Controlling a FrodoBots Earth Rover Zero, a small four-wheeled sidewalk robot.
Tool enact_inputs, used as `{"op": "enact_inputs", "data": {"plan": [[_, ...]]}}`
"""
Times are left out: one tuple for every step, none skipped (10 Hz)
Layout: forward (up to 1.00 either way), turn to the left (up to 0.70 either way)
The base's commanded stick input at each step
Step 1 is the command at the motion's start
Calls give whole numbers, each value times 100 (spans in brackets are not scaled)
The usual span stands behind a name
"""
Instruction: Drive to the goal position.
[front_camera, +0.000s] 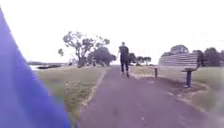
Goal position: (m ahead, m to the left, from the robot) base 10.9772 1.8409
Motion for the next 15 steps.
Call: {"op": "enact_inputs", "data": {"plan": [[60, 0], [30, 0], [0, 0], [0, 0], [0, 0], [0, 0], [0, 0], [0, 0], [0, 0], [0, 0], [0, 0], [70, 0], [70, 0], [70, 0], [70, 0]]}}
